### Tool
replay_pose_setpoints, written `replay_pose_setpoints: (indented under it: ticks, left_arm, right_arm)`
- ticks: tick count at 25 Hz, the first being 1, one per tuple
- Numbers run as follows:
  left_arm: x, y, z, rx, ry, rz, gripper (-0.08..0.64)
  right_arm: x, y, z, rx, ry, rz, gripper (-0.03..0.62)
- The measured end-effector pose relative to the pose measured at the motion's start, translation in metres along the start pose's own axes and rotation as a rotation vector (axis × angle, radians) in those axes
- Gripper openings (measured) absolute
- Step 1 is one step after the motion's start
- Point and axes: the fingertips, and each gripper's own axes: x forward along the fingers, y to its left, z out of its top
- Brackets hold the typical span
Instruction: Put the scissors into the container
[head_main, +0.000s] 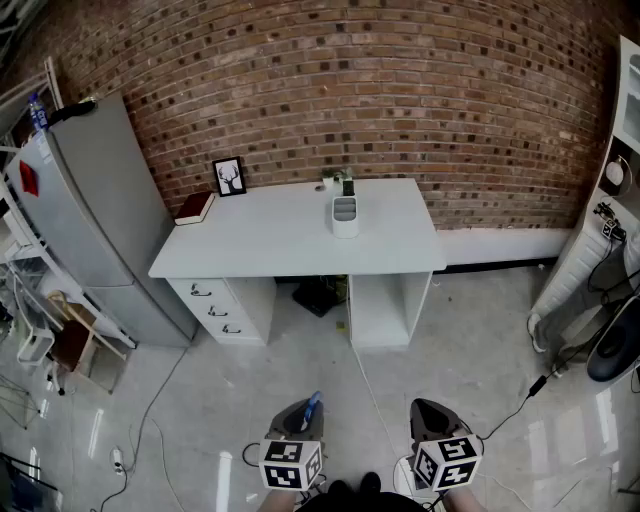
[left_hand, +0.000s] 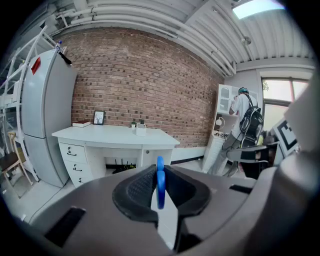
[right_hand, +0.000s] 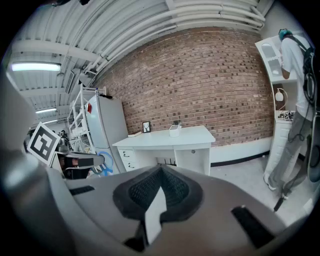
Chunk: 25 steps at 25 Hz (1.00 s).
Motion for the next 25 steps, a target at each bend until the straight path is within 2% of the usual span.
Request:
replay_pose_setpoints:
  ticks: [14,21,25]
  left_arm:
    - [0.007,-0.012,0.000,0.012,0.007,0.022,0.044]
    - [0.009,-0.018,0.003,0.014,-0.012,0.048,0.044]
    - [0.012,-0.010,0.009,0.005,-0.026,0.067,0.044]
  right_arm:
    - [-0.001,-0.010,-0.002,-0.017,-0.006,0.030,0.000]
    - [-0.005,-0.025,-0.001,-0.007,-0.034,0.029,0.000]
    - [0.000,-0.028,-0.005,0.006,-0.018,0.029,0.000]
